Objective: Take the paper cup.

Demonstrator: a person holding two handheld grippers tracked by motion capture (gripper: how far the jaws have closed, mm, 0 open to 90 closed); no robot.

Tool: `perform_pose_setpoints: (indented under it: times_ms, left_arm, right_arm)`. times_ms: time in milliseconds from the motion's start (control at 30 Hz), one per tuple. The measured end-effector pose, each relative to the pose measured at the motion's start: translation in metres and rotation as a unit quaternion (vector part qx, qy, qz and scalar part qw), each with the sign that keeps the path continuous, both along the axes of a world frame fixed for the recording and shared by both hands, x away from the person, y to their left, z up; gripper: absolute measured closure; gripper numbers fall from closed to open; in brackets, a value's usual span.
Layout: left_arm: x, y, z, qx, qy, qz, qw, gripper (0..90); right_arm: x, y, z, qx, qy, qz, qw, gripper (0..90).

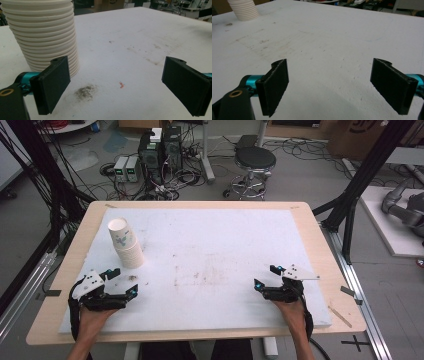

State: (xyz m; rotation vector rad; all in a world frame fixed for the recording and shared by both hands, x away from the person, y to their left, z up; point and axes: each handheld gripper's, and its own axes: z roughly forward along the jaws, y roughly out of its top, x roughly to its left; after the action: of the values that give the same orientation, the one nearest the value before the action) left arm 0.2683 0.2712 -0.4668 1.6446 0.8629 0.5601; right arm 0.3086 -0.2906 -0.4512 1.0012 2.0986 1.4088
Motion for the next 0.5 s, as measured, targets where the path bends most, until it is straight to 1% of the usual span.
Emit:
perform_pose_setpoints:
  times_ms: [100,300,500]
  left_arm:
    - [0.0001,0.0005,0.0000,-0.001,0.000,0.001,1.0000,8.0]
    - [-0.0005,0.0000,0.0000,0.002,-0.002,0.001,1.0000,8.0]
    - [0.0011,0.0012,0.0000,-0.004,0.003,-0.004,1.0000,8.0]
  right_arm:
    - [0.0001,-0.0004,0.0001,0.003,0.004,0.001,1.0000,15.1]
    - [-0.0001,-0.0006,0.0000,0.003,-0.001,0.001,1.0000,15.1]
    - [0.0004,-0.0004,0.0000,0.001,0.003,0.004,1.0000,15.1]
